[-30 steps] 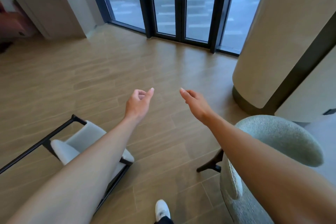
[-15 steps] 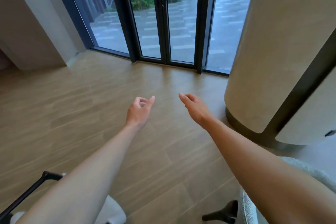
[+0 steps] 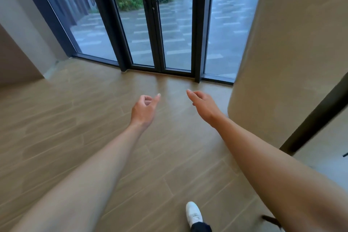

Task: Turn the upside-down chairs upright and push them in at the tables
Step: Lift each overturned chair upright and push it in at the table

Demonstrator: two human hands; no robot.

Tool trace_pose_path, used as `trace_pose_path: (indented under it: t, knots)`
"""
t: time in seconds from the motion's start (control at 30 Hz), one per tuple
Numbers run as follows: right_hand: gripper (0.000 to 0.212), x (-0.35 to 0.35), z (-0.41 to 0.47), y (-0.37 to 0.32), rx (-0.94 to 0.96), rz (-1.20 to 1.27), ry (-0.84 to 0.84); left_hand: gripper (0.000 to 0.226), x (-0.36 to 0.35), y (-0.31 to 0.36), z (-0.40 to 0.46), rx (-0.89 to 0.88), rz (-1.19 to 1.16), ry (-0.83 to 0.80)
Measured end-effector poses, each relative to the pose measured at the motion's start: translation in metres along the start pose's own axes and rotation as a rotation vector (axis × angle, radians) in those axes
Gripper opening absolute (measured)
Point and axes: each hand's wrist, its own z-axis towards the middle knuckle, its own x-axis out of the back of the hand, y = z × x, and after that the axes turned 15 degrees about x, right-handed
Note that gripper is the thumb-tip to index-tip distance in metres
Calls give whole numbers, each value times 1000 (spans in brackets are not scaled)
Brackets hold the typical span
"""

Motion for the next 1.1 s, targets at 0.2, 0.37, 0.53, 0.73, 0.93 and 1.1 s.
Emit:
trace_pose_path:
  t: [0.2, 0.37, 0.53, 0.73, 0.93, 1.1]
  knots:
    - [64, -23, 144, 26, 36, -33, -92, 44, -4, 30, 111, 26, -43, 75]
    - [64, -100, 251, 11, 131, -19, -264, 42, 54, 24, 190, 113, -112, 270]
    - [51, -220, 313, -15, 218, 20, -484, 38, 141, -28, 230, 234, -173, 495]
    - [44, -400, 344, -55, 336, 87, -791, 42, 271, -121, 233, 410, -253, 771]
    - [34, -565, 332, -110, 432, 134, -1050, 45, 388, -198, 210, 583, -310, 996]
    - [39, -662, 305, -141, 477, 149, -1220, 46, 442, -233, 178, 676, -341, 1145]
